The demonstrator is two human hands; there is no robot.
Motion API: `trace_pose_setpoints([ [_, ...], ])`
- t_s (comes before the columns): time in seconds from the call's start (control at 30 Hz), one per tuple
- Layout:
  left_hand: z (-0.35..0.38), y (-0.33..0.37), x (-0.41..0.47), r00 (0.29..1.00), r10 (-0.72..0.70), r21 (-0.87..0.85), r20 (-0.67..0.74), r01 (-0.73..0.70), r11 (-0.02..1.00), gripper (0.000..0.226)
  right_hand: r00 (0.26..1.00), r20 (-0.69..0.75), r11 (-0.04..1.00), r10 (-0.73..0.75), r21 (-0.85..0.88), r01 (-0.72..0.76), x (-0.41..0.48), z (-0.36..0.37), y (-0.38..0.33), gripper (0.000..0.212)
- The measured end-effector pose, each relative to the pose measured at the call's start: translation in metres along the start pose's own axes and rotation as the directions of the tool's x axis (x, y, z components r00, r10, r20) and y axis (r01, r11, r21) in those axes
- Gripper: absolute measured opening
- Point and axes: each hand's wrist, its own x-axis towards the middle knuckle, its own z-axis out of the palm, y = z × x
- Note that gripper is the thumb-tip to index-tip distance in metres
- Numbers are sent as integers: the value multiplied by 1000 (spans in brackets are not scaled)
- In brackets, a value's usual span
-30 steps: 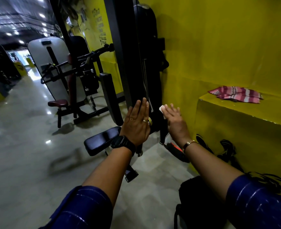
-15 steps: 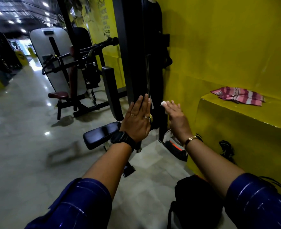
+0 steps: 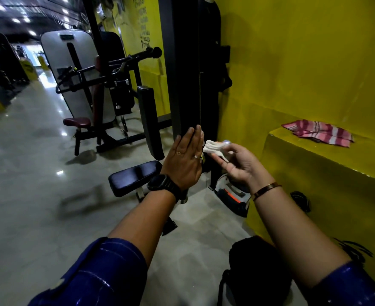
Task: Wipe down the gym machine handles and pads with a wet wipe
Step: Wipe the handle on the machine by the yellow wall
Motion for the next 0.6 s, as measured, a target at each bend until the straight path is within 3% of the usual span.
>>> trace_pose_setpoints([
  [0.13, 0, -1, 0, 1000, -4, 3, 0, 4, 1000, 76, 1000, 15, 999, -9, -46, 9, -5, 1, -3, 28],
  [0.27, -1, 0, -1, 1000, -12, 7, 10, 12, 1000, 80, 998, -34, 997, -44, -58, 42, 2, 0, -2, 4],
  [0.33, 0, 0, -2, 1000, -14, 4, 8, 14, 1000, 82, 989, -63, 988, -133, -82, 127, 8, 0, -1, 8],
  [0.4, 1, 1, -3, 1000, -14, -5, 5, 14, 1000, 82, 959, -65, 939, -276, -229, 255, 15, 1, -2, 20],
  [0.43, 1, 1, -3, 1000, -13, -6, 5, 13, 1000, 82, 931, -43, 863, -361, -393, 317, 17, 1, -2, 22],
  [0.5, 2, 2, -4, 1000, -15, -8, 1, 15, 1000, 81, 846, 102, 524, -523, -745, 413, 20, 3, 2, 27],
  [0.53, 3, 3, -5, 1000, -14, -5, -8, 14, 1000, 80, 799, 239, 317, -551, -826, 466, 19, 3, 8, 39],
  [0.6, 3, 1, -3, 1000, -18, -21, -18, 18, 1000, 80, 740, 484, -5, -467, -838, 545, 18, 1, 28, 54],
])
